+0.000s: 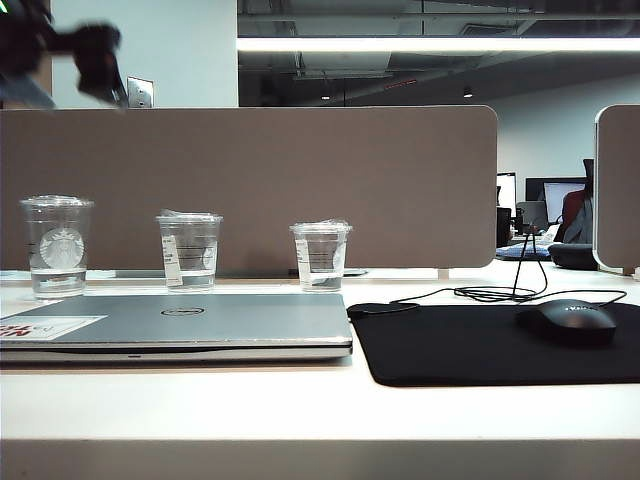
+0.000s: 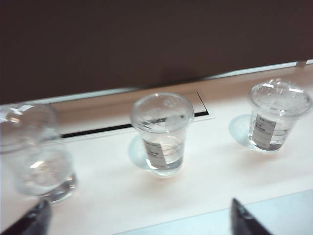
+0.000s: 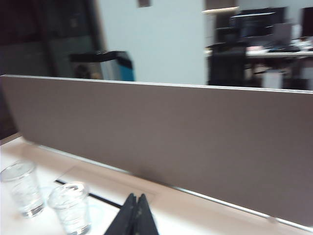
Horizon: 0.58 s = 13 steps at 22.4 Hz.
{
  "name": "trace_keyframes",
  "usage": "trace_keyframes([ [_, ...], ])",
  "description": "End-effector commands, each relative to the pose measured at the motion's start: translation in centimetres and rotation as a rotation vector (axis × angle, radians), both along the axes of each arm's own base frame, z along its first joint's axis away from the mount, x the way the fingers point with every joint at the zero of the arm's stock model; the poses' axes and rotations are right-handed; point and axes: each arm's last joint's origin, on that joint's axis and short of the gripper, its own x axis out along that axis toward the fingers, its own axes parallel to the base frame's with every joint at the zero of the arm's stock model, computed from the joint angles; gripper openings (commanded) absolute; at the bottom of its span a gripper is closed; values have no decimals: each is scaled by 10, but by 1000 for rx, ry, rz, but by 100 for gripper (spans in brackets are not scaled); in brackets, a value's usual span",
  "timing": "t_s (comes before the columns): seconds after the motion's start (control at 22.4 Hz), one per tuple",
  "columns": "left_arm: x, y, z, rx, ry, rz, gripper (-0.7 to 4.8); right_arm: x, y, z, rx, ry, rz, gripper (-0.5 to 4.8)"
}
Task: Pick up the coffee cup on the middle and place it on the right side of the laptop.
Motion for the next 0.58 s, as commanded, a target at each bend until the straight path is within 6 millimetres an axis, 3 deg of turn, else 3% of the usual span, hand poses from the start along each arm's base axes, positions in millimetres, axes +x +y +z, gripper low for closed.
trace_keyframes([
  [0.04, 30, -6, -20, -64, -48, -25, 479, 32, 4, 6, -6, -11, 51, -5],
  [0.22, 78, -14, -71, -97, -31, -40, 479, 60, 5, -1, -5, 2, 38, -5],
  [0.58, 122, -25, -122, -100, -61, -46, 479, 76, 6, -18, -13, 42, 19, -5],
])
